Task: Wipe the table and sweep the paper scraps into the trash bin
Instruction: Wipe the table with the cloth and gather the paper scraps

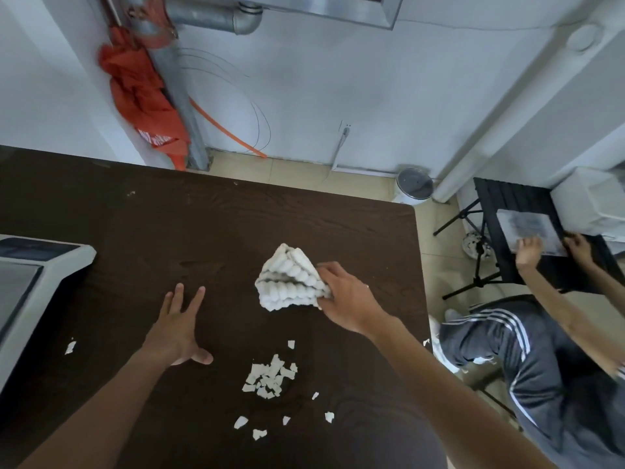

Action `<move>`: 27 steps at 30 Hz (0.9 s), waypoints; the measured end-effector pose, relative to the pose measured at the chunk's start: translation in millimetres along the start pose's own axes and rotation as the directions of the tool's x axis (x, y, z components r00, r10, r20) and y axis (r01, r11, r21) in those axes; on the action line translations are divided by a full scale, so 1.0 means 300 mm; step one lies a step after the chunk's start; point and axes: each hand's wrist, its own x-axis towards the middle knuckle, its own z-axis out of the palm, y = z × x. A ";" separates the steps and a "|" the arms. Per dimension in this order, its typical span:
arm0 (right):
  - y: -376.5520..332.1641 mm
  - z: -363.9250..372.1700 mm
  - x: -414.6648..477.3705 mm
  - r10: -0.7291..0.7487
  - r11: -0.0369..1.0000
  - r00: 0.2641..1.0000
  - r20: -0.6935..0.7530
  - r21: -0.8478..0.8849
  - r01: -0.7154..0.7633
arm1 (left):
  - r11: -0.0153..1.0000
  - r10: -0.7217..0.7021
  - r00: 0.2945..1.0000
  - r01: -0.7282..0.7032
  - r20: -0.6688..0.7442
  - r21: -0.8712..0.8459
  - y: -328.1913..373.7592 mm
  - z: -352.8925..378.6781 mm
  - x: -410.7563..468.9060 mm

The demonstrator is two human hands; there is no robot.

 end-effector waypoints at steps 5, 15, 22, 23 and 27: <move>0.135 -0.135 0.132 0.135 0.985 0.984 -0.116 -0.091 -0.145 | 1.000 -0.004 1.000 0.004 -0.002 -0.030 0.007 0.000 0.000; 0.290 -0.034 0.054 0.232 0.922 0.955 -0.184 -0.271 -0.276 | 0.999 0.006 0.999 -0.007 -0.032 -0.041 0.013 -0.001 0.003; 0.122 0.153 -0.229 0.138 0.954 0.979 -0.149 -0.245 -0.172 | 0.996 0.006 0.999 -0.003 -0.043 0.085 0.038 -0.010 -0.005; 0.104 0.167 -0.253 0.127 0.958 0.983 -0.134 -0.242 -0.157 | 0.995 0.006 0.999 -0.002 -0.031 0.099 0.040 -0.014 -0.007; 0.100 0.142 -0.259 0.127 0.976 0.986 -0.105 -0.162 -0.143 | 0.992 0.010 1.000 -0.008 -0.016 0.125 0.039 -0.016 -0.009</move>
